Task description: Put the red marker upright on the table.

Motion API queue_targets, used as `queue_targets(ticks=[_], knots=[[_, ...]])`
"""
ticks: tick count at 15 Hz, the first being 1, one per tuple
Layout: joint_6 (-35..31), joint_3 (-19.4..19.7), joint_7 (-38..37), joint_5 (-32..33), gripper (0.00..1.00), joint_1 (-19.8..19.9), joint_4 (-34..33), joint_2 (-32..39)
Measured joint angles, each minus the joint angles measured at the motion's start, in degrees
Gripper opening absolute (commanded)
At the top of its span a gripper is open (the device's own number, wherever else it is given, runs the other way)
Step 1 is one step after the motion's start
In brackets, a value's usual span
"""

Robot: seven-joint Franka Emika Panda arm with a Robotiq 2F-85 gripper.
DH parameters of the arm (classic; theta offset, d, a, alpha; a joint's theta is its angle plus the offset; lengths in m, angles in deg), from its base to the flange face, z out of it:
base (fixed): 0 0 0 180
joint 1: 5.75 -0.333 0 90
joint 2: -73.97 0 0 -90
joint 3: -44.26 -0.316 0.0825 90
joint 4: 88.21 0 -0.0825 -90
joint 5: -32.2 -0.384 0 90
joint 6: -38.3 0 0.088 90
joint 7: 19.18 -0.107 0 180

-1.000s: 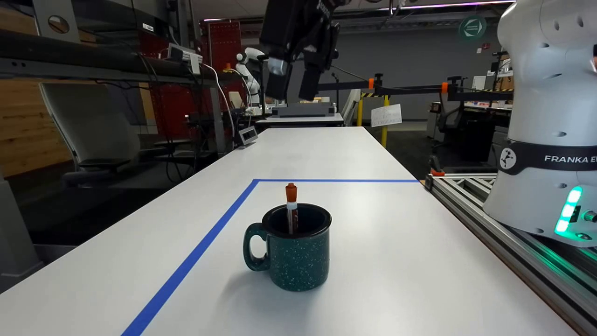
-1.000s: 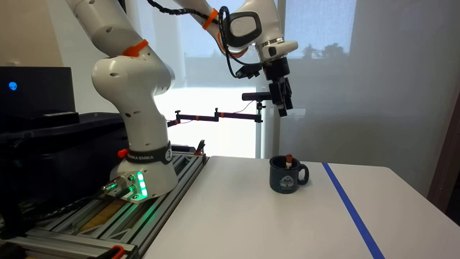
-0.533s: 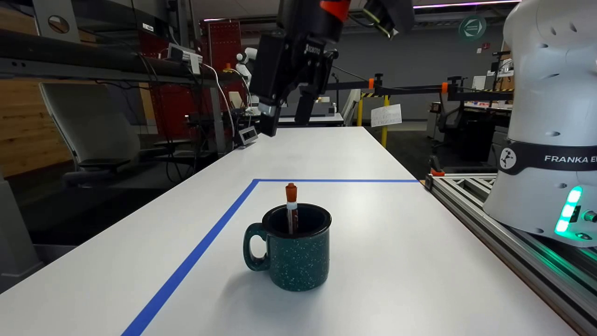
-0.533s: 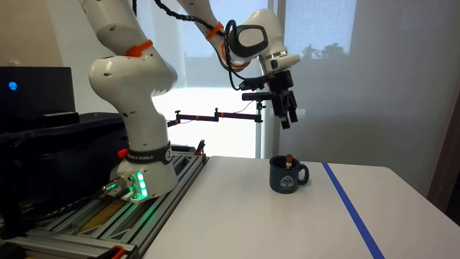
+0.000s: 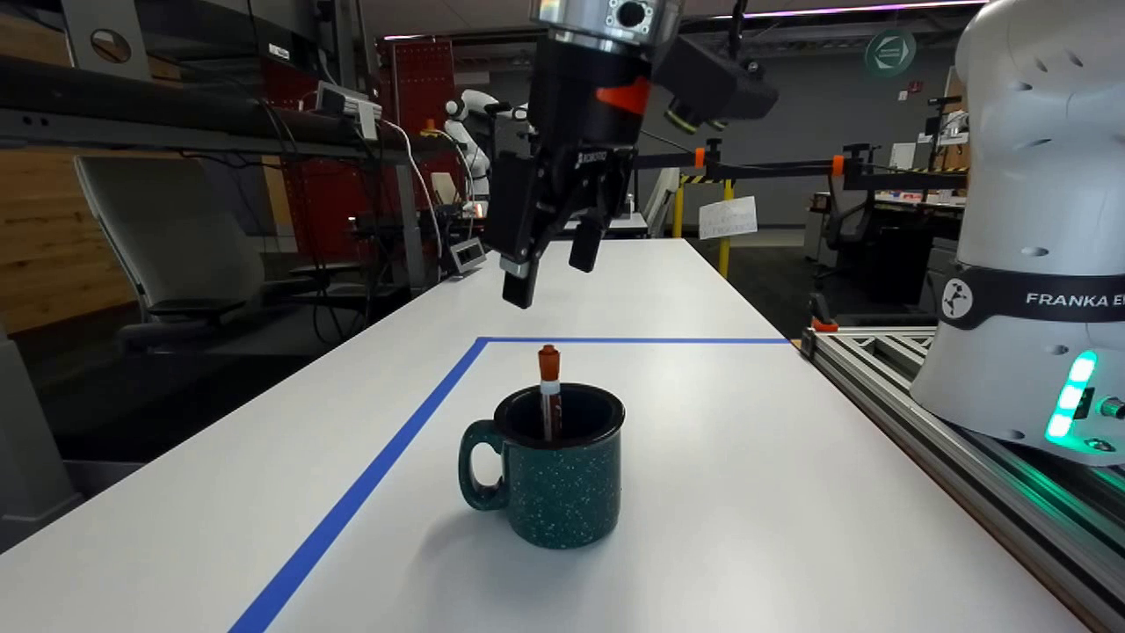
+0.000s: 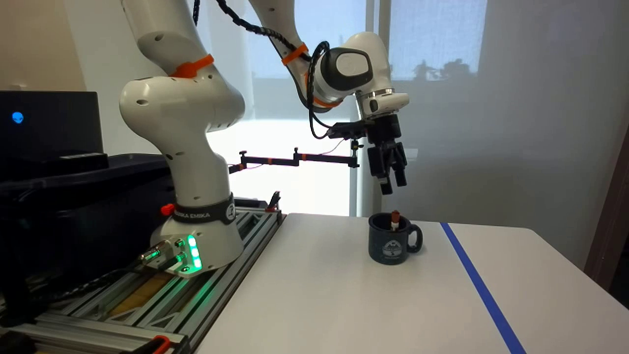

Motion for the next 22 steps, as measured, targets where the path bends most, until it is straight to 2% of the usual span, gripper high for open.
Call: queue_targets(ticks=[5, 13, 22], knots=[[-1.28, 0.28, -5.45, 5.12, 1.00, 1.19, -0.03, 3.59], [-6.82, 2.38, -11.79, 13.55, 1.00, 2.30, -0.09, 9.64], [-9.05, 4.64, -20.04, 24.35, 1.00, 2.86, -0.30, 13.55]])
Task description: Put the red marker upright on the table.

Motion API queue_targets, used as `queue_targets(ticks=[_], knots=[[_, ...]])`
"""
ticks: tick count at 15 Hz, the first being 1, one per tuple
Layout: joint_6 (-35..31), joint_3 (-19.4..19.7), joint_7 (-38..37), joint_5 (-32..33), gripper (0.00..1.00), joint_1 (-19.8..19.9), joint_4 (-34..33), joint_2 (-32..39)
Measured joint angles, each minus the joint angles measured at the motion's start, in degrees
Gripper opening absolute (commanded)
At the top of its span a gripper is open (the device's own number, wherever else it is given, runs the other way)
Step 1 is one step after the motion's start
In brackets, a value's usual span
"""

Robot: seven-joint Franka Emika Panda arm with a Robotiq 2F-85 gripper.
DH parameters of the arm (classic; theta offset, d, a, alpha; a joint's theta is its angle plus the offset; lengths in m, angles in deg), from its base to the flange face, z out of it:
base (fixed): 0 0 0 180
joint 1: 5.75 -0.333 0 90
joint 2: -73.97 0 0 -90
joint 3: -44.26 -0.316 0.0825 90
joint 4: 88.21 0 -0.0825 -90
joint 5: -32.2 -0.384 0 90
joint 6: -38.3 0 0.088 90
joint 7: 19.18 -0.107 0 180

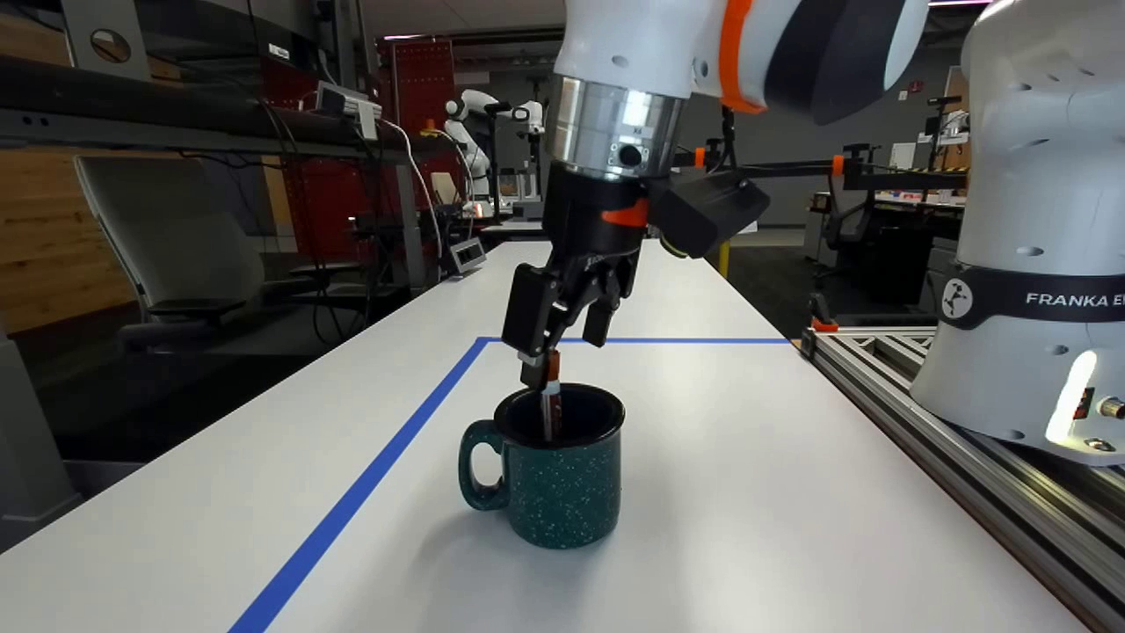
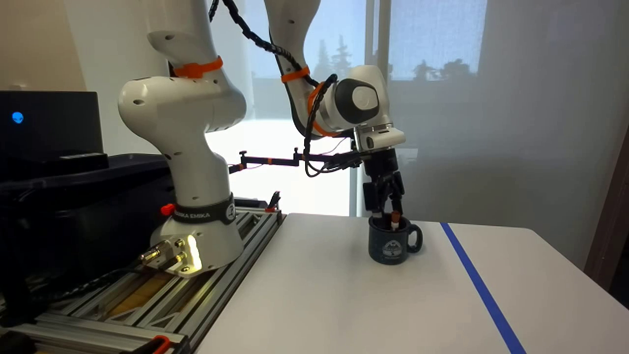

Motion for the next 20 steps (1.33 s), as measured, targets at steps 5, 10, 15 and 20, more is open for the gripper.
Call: queue_targets(ticks=[5, 10, 15, 20], knots=[[-0.38, 0.20, -1.53, 0.60, 1.00, -0.06, -0.32, 0.88], [-1.11, 0.20, -1.84, 0.56, 0.68, -0.26, -0.79, 0.88], [-1.16, 0.19, -2.25, 0.56, 0.28, -0.38, -0.90, 0.88], [-1.33, 0.18, -2.65, 0.56, 0.03, -0.64, -0.95, 0.88]])
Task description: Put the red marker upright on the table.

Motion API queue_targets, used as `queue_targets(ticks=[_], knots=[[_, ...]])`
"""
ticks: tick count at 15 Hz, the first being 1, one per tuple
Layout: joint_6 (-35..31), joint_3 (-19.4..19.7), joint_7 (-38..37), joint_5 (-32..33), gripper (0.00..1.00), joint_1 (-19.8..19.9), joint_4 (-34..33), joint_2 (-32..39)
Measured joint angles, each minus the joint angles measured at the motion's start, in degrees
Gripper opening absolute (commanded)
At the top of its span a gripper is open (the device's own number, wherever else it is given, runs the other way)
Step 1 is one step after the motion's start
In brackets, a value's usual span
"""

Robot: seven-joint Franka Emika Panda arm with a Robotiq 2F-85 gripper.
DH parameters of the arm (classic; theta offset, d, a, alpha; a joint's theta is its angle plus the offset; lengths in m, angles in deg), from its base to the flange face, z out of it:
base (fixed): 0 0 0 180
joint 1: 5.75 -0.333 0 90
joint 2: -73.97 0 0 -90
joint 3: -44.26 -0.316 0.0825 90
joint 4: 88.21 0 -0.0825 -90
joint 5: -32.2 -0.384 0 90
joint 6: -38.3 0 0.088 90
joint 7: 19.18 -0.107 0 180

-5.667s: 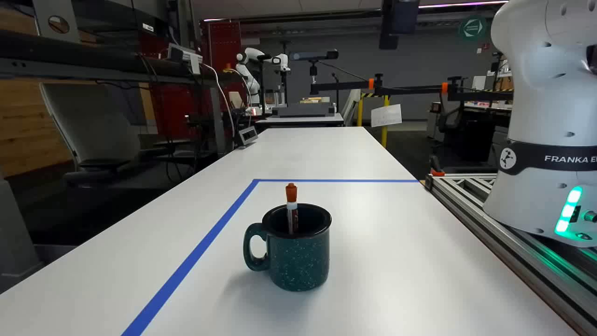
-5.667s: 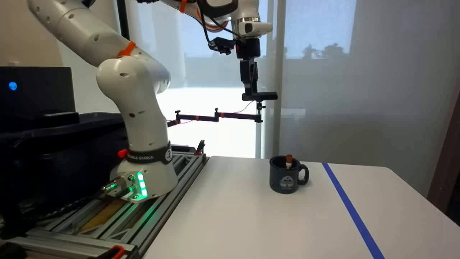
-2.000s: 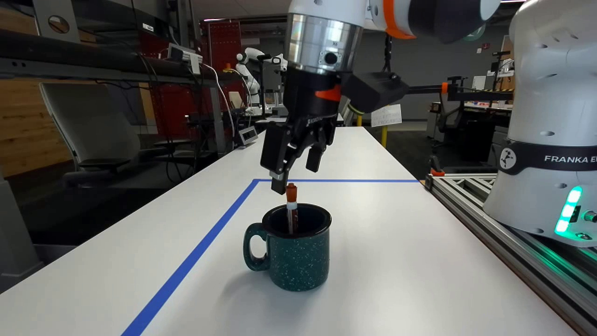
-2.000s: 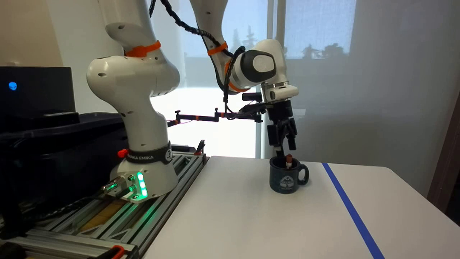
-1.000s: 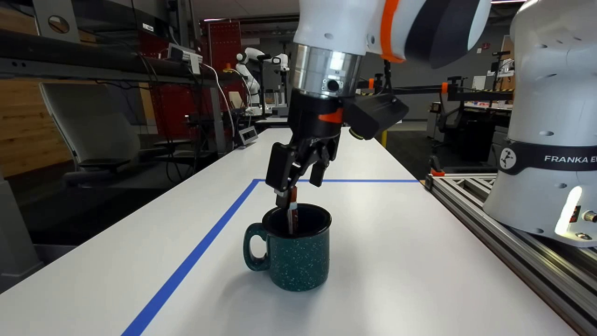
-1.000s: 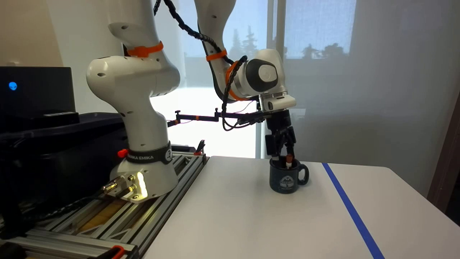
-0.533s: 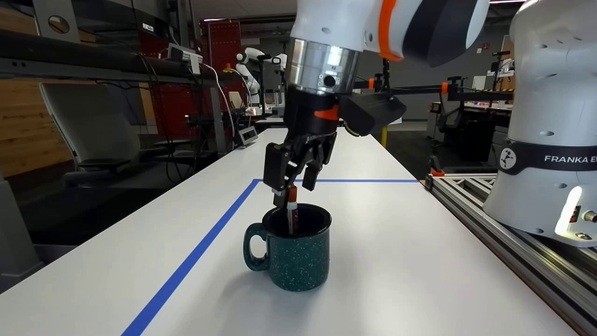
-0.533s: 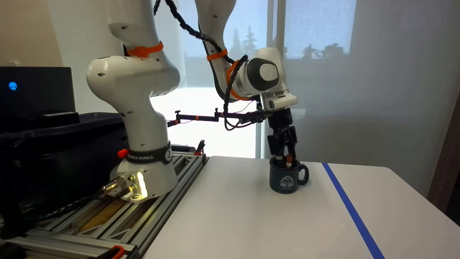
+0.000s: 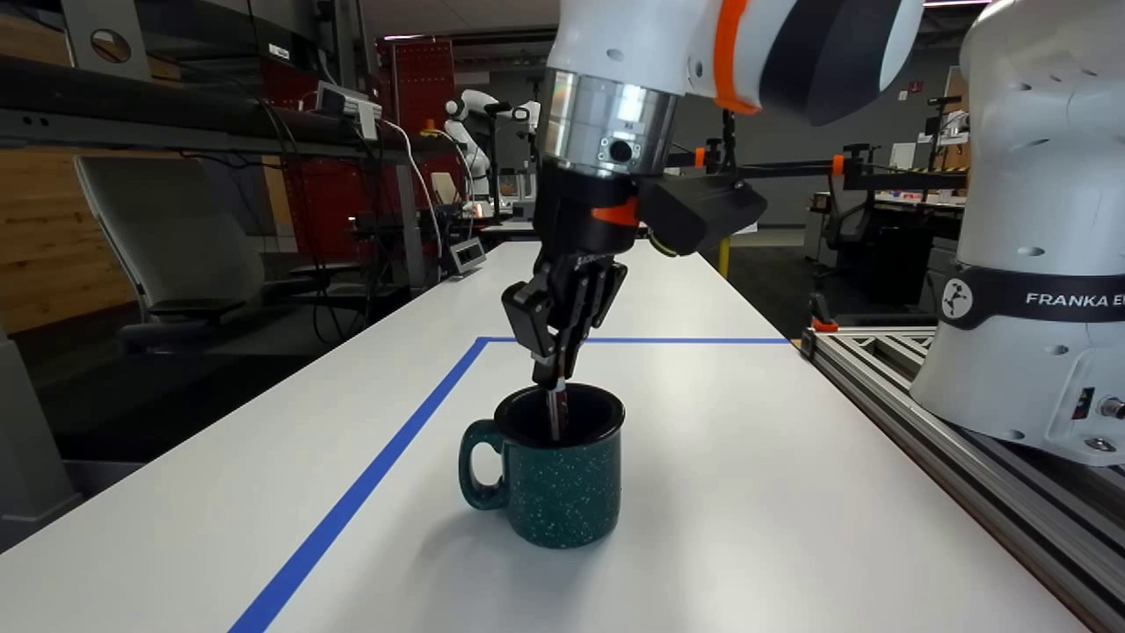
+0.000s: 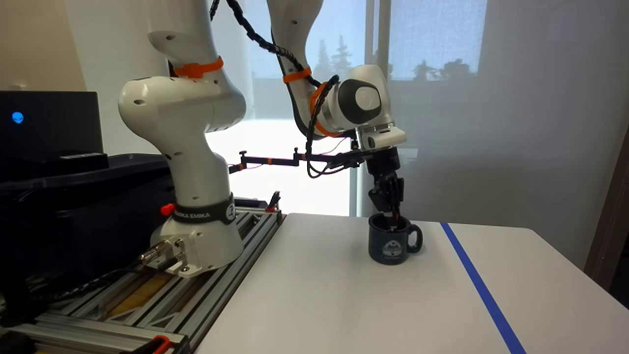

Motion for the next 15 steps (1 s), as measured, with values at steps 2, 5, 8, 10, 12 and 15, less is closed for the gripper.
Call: queue_targets(ticks=[2, 5, 8, 10, 12, 15], knots=[[-0.14, 0.00, -0.07, 0.00, 0.05, -0.21, -0.05, 0.00], [-0.26, -0.02, -0.03, -0.46, 0.05, -0.53, -0.05, 0.05], [0.00, -0.26, 3.22, -6.86, 0.05, -2.09, -0.11, 0.01], [0.43, -0.52, 7.18, -13.51, 0.05, -3.83, -0.38, -0.53], [1.90, -0.57, 11.43, -20.55, 0.05, -5.88, -0.86, -2.09], [6.56, 3.38, 16.70, -29.07, 0.05, -12.10, -0.43, -7.66]])
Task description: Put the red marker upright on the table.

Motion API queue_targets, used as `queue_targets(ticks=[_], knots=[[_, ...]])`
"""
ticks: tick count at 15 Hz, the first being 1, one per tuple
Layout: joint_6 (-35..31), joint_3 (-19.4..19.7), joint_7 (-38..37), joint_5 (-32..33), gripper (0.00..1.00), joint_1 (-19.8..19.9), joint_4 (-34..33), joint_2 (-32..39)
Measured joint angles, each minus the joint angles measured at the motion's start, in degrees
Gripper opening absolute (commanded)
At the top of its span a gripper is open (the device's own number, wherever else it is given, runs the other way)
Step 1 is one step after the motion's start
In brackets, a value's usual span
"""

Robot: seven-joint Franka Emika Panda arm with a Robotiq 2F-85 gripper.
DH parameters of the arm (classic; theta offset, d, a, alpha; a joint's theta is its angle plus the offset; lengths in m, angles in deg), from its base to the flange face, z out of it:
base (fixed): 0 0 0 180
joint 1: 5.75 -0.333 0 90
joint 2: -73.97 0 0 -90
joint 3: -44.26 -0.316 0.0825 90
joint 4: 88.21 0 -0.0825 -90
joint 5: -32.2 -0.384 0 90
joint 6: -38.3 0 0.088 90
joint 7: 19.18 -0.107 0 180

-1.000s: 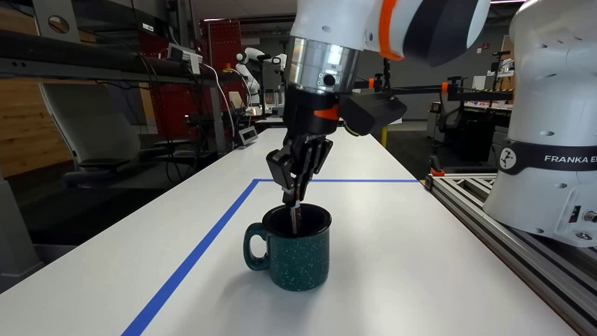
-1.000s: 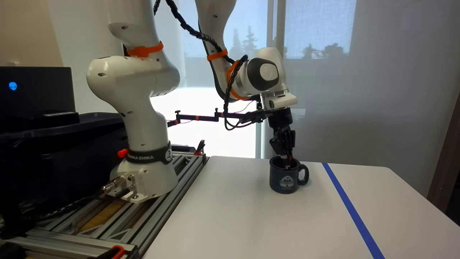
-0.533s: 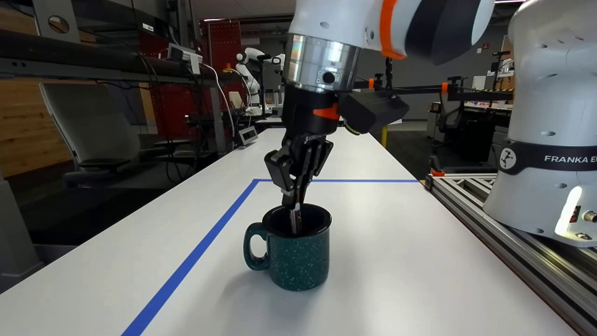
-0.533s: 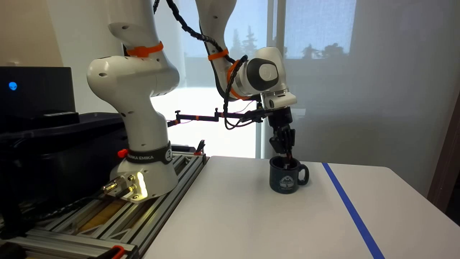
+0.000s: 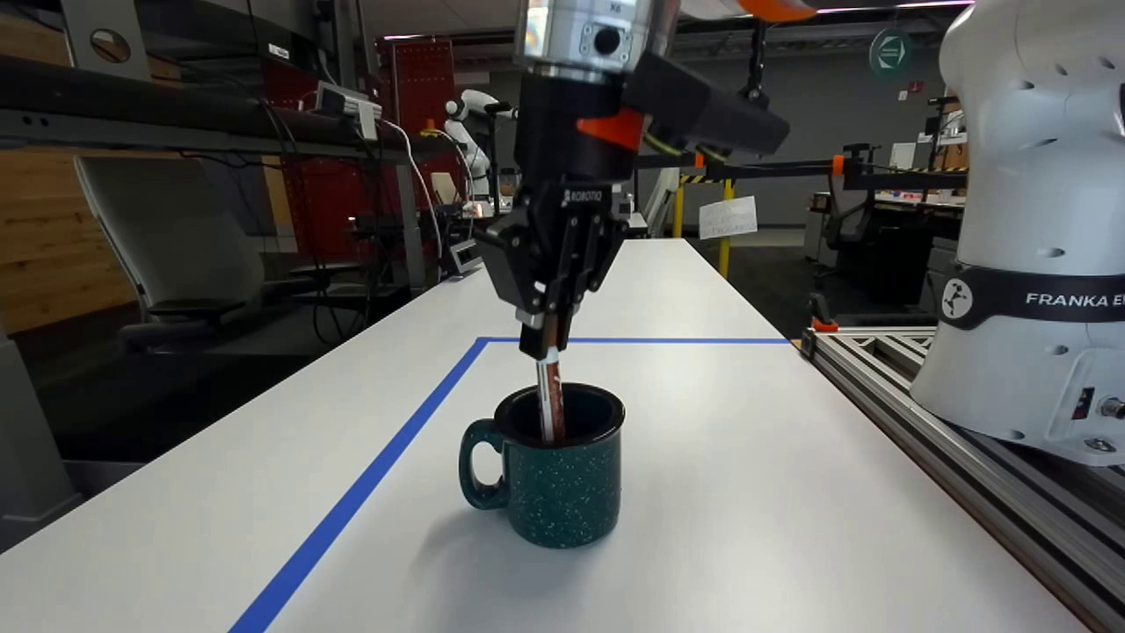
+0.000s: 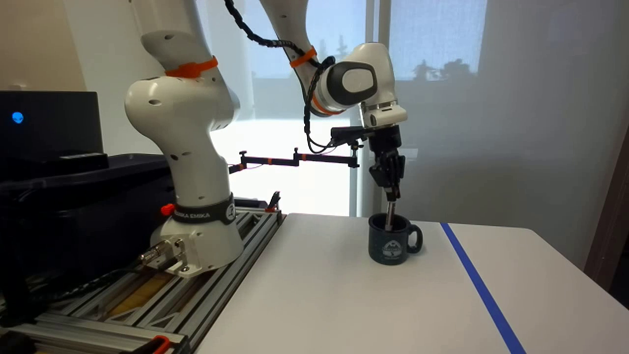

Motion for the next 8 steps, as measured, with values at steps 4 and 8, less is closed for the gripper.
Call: queue_targets(ticks=[4, 8], knots=[[10.05, 2.38, 1.54, -1.34, 0.05, -2.38, -0.65, -10.56], [15.88, 2.98, 1.83, -0.86, 0.05, -1.42, -0.68, -19.71]])
